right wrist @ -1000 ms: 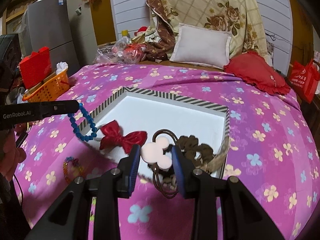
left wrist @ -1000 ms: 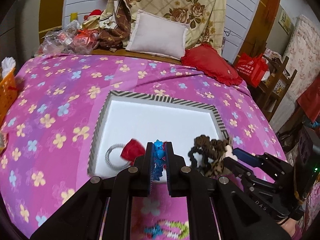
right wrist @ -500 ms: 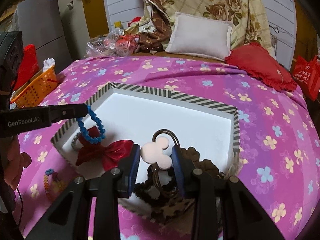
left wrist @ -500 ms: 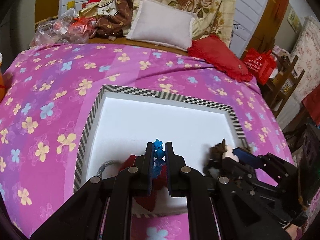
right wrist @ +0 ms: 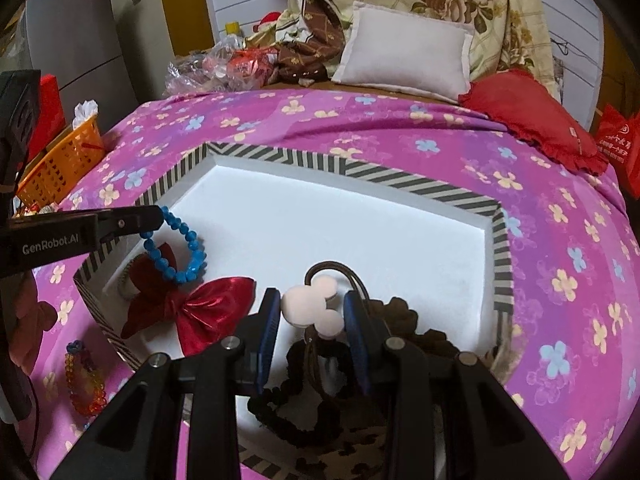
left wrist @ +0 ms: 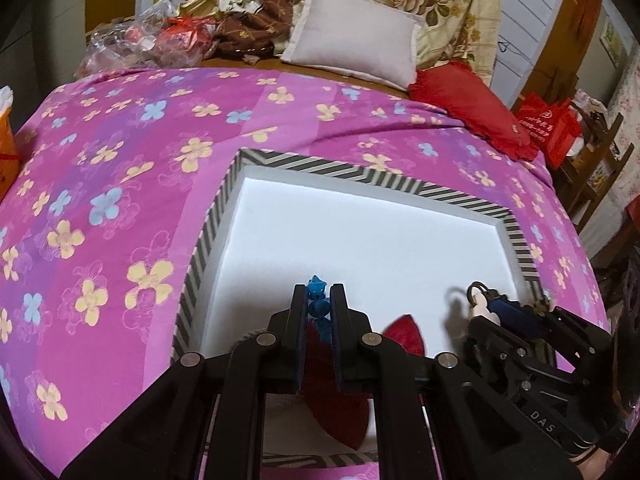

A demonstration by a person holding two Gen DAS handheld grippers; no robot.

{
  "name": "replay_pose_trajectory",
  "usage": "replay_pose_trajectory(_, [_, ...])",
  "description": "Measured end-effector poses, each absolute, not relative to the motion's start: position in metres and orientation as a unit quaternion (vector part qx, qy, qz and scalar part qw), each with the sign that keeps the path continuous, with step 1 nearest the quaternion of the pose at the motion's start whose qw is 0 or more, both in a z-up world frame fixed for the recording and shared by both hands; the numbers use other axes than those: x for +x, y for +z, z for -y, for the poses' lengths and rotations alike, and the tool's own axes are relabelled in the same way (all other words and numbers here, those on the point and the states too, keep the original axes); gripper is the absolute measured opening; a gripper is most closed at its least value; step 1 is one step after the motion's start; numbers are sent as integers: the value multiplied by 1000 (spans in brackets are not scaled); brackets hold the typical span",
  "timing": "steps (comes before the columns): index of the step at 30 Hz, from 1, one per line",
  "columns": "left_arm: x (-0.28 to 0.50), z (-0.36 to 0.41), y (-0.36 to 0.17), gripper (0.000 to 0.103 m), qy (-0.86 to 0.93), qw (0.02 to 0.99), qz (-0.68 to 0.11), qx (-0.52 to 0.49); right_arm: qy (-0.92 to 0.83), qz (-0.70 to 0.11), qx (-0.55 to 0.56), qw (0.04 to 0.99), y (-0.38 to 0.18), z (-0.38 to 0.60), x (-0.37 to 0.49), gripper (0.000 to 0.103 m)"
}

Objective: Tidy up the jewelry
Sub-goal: 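Carry the blue bracelet and black hair tie into the box while lowering both tools, then open both tools to release the items and lift them away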

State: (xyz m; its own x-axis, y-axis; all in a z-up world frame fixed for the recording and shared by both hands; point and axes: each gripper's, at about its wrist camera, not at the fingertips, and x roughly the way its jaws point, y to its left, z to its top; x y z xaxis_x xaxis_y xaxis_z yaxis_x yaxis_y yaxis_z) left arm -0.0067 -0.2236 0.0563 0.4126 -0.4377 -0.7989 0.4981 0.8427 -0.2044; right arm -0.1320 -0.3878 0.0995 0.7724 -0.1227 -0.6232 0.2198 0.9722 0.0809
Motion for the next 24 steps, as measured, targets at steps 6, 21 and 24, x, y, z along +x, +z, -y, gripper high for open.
replay_pose_trajectory(6, [-1, 218, 45, 0, -250, 840, -480, 41, -74, -343, 80, 933, 92, 387, -122, 33])
replay_pose_trajectory(21, [-9, 202, 49, 16, -249, 833, -493, 33, -74, -339, 101, 933, 94, 385, -136, 55])
replay_pose_trajectory(24, [-16, 190, 58, 16, -250, 835, -489, 25, -71, -324, 98, 938, 104, 377, -150, 58])
